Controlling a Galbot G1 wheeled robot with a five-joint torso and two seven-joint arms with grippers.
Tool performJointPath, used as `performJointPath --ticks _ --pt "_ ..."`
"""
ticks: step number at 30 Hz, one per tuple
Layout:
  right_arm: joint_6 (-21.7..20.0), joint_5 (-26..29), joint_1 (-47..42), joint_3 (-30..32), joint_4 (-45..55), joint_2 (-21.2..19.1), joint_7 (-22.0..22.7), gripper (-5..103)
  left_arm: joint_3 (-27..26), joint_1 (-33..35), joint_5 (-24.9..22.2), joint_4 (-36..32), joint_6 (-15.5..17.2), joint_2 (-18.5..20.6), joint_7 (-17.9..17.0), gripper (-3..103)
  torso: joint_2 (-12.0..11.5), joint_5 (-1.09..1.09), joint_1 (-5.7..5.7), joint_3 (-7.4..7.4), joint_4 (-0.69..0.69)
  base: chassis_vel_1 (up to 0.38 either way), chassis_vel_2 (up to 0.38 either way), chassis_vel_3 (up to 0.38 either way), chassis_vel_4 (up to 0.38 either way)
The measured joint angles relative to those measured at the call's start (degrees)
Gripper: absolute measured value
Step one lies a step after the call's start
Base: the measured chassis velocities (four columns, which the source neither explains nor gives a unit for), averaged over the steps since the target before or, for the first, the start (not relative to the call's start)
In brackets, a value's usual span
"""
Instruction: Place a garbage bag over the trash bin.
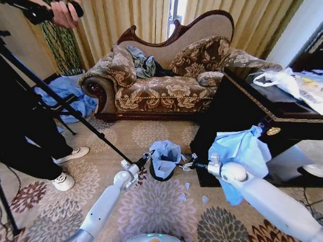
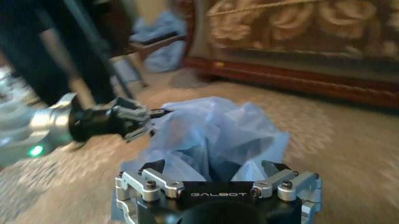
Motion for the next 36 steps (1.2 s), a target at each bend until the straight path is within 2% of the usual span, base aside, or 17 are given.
performJointPath --ticks 2,3,4,5,6,7,8,9,10,12,13,14,15,23,26,34,36 --pt "-3.4 3.0 -4.9 2.6 4.4 0.0 10.5 100 0.1 0.3 0.1 -0.6 0.0 0.2 0.0 0 0.0 0.00 0.00 0.00 0.00 0.000 0.000 0.000 0.000" --pt "-3.4 3.0 -4.9 2.6 4.4 0.0 10.5 100 0.1 0.3 0.1 -0.6 0.0 0.2 0.0 0 0.0 0.00 0.00 0.00 0.00 0.000 0.000 0.000 0.000" --pt "-5.3 4.6 -7.1 3.8 6.6 -0.1 14.5 100 0.2 0.4 0.1 -0.8 0.0 0.2 0.0 0 0.0 0.01 0.00 0.00 0.00 0.000 0.000 0.000 0.000" --pt "-5.9 5.2 -7.9 4.3 7.3 -0.2 15.6 100 0.3 0.4 0.2 -0.9 0.0 0.3 0.0 0 0.0 0.02 0.00 0.00 0.00 0.000 0.000 0.000 0.000" --pt "-8.7 8.8 -12.2 6.7 11.4 -0.4 22.6 100 0.5 0.7 0.6 -1.2 0.0 0.4 0.0 0 0.0 -0.02 0.00 0.00 -0.02 0.000 0.000 0.000 0.000" --pt "-9.4 10.5 -13.6 7.4 12.8 -0.3 25.7 100 0.5 0.8 0.7 -1.4 0.0 0.4 0.0 0 0.0 -0.02 -0.01 0.00 -0.02 0.000 0.000 0.000 0.000" --pt "-9.4 10.5 -13.6 7.4 12.8 -0.3 25.7 100 0.5 0.8 0.7 -1.4 0.0 0.4 0.0 0 0.0 -0.02 -0.01 0.00 -0.02 0.000 0.000 0.000 0.000" --pt "-9.9 12.2 -14.8 7.9 14.0 0.0 28.8 100 0.5 0.9 0.7 -1.5 0.0 0.4 0.0 0 0.0 -0.02 -0.01 0.00 -0.03 0.000 0.000 0.000 0.000" --pt "-10.3 15.9 -16.9 8.9 15.8 0.9 34.3 100 0.5 1.2 0.7 -1.8 0.0 0.5 0.0 0 0.0 0.00 -0.01 0.00 -0.01 0.000 0.000 0.000 0.000" --pt "-10.4 16.8 -17.3 9.1 16.1 1.2 35.6 100 0.5 1.3 0.7 -1.9 0.0 0.6 0.0 0 0.0 0.00 0.00 0.00 -0.01 0.000 0.000 0.000 0.000" --pt "-10.4 22.9 -18.0 9.8 17.2 3.0 40.9 100 0.4 1.6 0.8 -2.3 0.0 0.9 0.0 0 0.0 0.00 0.00 0.00 -0.01 0.000 0.000 0.000 0.000" --pt "-10.2 26.8 -18.0 10.3 17.8 3.9 42.7 100 0.3 1.7 0.8 -2.5 0.0 1.1 0.0 0 0.0 0.00 0.00 0.00 0.00 0.000 0.000 0.000 0.000" --pt "-10.2 26.8 -18.0 10.3 17.8 3.9 42.7 100 0.3 1.7 0.8 -2.5 0.0 1.1 0.0 0 0.0 0.00 0.00 0.00 0.00 0.000 0.000 0.000 0.000" --pt "-7.2 39.6 -16.4 11.6 19.2 8.1 47.4 103 -0.1 2.4 0.7 -3.5 -0.1 1.7 -0.1 0 0.0 0.00 0.00 0.00 -0.01 0.000 0.000 0.000 0.000" --pt "-6.2 43.6 -13.7 10.1 17.5 11.8 50.5 98 -0.1 2.7 0.8 -3.8 -0.2 1.9 -0.1 0 0.0 -0.01 0.01 0.00 0.00 0.000 0.000 0.000 0.000" --pt "-5.3 45.1 -10.0 7.3 13.4 17.3 55.5 85 -0.3 2.8 0.7 -4.1 -0.2 2.1 -0.1 0 0.0 -0.01 0.01 0.01 0.00 0.000 0.000 0.000 0.000" --pt "-5.4 46.5 -9.7 7.2 12.7 18.0 56.6 74 -0.3 2.8 0.5 -4.4 -0.2 2.2 -0.2 0 0.0 -0.01 0.01 0.01 0.00 0.000 0.000 0.000 0.000"
